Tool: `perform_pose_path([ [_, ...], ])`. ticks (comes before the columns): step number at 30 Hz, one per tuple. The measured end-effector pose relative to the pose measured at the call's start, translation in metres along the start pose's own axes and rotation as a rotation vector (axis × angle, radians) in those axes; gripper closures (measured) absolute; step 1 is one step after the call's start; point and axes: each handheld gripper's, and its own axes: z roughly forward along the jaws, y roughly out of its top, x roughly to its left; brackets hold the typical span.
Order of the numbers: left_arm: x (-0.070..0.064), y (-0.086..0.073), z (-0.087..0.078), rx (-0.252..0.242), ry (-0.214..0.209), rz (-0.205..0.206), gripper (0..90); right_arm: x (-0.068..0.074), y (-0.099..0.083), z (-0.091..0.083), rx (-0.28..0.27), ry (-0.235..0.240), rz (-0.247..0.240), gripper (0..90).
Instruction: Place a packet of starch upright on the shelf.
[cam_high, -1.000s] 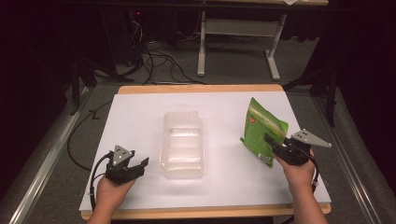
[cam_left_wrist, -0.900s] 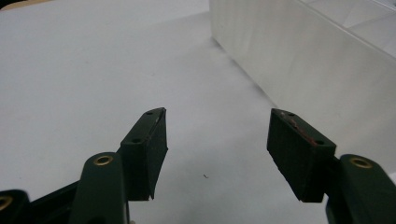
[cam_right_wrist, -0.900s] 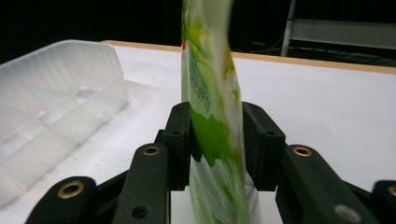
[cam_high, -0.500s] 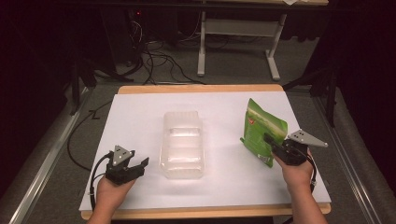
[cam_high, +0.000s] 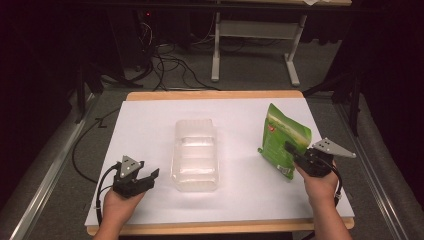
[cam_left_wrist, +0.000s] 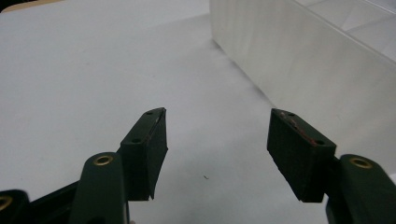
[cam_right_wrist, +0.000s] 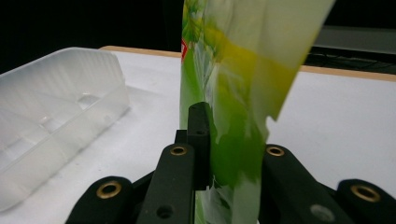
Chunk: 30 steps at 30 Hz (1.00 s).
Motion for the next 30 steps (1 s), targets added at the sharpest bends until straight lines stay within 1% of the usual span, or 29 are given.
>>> perform_pose_path([
  [7, 0.001, 0.0, 0.0, -0.002, -0.001, -0.001, 38.4, 0.002, 0.004, -0.004, -0.03, 0.01, 0.001, 82.2],
  [16, 0.001, 0.0, -0.001, -0.007, 0.003, -0.004, 38.5, 0.007, 0.007, -0.002, -0.036, 0.036, -0.005, 82.2],
  [18, 0.001, 0.0, -0.001, -0.01, 0.001, -0.008, 38.5, 0.011, 0.01, 0.0, -0.047, 0.059, -0.014, 82.2],
  [24, 0.001, 0.0, -0.001, -0.007, 0.002, 0.0, 38.4, 0.025, 0.018, 0.006, -0.059, 0.092, -0.042, 82.3],
  [30, 0.002, 0.0, -0.001, -0.007, 0.004, 0.002, 38.3, 0.039, 0.032, 0.019, -0.076, 0.166, -0.042, 82.2],
])
